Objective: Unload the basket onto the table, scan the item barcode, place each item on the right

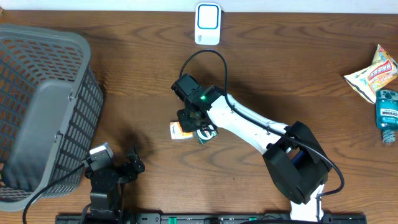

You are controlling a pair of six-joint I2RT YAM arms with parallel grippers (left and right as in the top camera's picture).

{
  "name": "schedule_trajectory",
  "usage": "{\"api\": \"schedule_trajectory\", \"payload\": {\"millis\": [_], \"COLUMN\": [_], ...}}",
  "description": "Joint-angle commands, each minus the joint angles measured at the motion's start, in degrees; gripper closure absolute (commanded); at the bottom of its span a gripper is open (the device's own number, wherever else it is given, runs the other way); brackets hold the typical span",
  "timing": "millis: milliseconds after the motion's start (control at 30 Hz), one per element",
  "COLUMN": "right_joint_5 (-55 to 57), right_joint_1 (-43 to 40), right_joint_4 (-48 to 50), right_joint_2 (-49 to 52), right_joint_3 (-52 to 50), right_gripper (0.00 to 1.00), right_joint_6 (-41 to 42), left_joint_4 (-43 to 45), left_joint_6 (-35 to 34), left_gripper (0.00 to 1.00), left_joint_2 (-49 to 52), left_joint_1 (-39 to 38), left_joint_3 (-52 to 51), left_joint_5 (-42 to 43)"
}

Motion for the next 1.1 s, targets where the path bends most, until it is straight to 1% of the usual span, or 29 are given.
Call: {"api": "schedule_trajectory", "payload": {"millis": [0,133,367,433,500,633,767,867,933,1067], "right_joint_5": [-0.66,-0.79,-0.79,-0.81,-2.03,-7.06,-7.56,-6.91,-6.01,1.79], "right_joint_1": [0.59,0.59,0.59,0.59,0.61,0.85,2.56,4.26,5.18,6.03], "right_joint_4": [-0.96,-5.14,-13.84,-15.56,-15.69,-15.15,-14.78,-13.42,-12.81,-10.49], "right_joint_2": [0.52,0.52,0.52,0.52,0.50,0.50,0.52,0.85,1.44,3.17], "right_joint_3": [-0.44,-0.44,-0.44,-0.44,-0.44,-0.44,-0.48,-1.25,-1.70,-3.23], "right_gripper": [0.85,0.87,0.87,0.90,0.91,0.90,0.89,0.86,0.87,0.87], "right_joint_6": [-2.56,-4.83,-11.17,-11.82,-12.61,-14.58,-14.60,-14.49,-13.73,-9.20], "left_joint_4": [-0.44,-0.44,-0.44,-0.44,-0.44,-0.44,-0.44,-0.44,-0.42,-0.44], "left_joint_6": [-0.52,-0.52,-0.52,-0.52,-0.55,-0.52,-0.52,-0.52,-0.52,-0.52], "left_gripper": [0.02,0.02,0.02,0.02,0.02,0.02,0.02,0.02,0.02,0.02], "left_joint_2": [-0.26,-0.26,-0.26,-0.26,-0.26,-0.26,-0.26,-0.26,-0.26,-0.26], "left_joint_1": [0.07,0.07,0.07,0.07,0.07,0.07,0.07,0.07,0.07,0.07], "left_joint_3": [-0.61,-0.61,-0.61,-0.61,-0.61,-0.61,-0.61,-0.61,-0.61,-0.61], "left_joint_5": [-0.59,-0.59,-0.59,-0.59,-0.59,-0.59,-0.59,-0.57,-0.59,-0.59]}}
